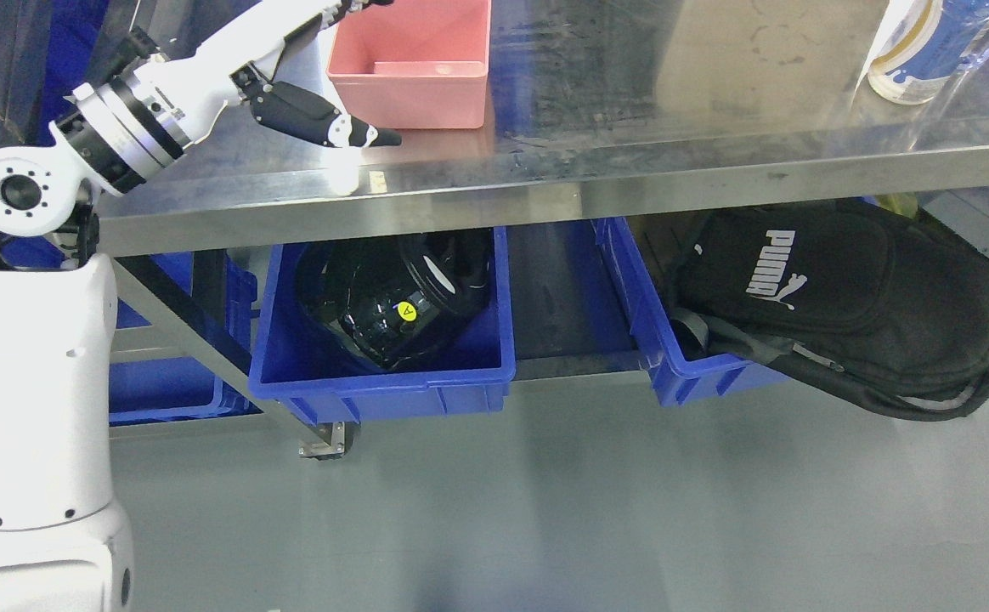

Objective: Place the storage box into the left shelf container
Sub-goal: 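Reach the left hand over the pink box and close fingers on its rim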

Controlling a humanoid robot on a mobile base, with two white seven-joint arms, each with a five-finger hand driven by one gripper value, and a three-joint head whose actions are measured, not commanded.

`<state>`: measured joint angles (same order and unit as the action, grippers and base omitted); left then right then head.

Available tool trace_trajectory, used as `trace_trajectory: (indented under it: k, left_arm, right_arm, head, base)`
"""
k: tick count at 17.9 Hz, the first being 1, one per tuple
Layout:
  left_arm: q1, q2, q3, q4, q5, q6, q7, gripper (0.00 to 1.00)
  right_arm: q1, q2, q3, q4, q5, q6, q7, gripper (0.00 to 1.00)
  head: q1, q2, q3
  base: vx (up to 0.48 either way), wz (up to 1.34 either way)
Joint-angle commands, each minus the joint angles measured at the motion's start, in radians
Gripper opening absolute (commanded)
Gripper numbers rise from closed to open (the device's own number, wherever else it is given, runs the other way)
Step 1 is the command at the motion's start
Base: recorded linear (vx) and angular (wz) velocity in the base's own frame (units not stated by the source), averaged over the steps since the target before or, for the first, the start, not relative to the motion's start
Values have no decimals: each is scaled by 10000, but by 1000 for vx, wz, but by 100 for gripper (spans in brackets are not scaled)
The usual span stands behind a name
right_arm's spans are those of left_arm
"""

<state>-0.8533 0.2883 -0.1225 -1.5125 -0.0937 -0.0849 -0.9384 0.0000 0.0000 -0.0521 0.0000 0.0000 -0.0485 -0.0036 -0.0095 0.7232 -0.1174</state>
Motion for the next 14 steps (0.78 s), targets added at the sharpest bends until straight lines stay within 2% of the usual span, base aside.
trace_trajectory:
  k: [1,5,9,12,14]
  left_arm:
    - [-1450,769,-1827,2084,-1471,51,-387,100]
    - [-1974,370,-2026,2560,-1640,51,-433,99]
    - [-1883,170,-2670,2898,-1716,67,-693,96]
    - [-1929,-427,-2656,3693,-2266,67,-755,94]
    - [-1975,-658,-2549,4018,-2499,67,-1243,94]
  right_arm:
    - [-47,-175,0,-175,-215,-6,21,100]
    - [-46,-175,0,-175,-215,-6,6,100]
    - [-46,-175,0,-175,-215,-6,6,100]
    - [-47,-175,0,-175,-215,-6,21,100]
    - [-31,-175,0,-175,-215,-6,21,100]
  head:
    - [0,0,0]
    - [0,0,0]
    - [0,0,0]
    - [0,0,0]
    - [0,0,0]
  base:
    - [0,0]
    - [0,0]
    - [0,0]
    - [0,0]
    - [0,0]
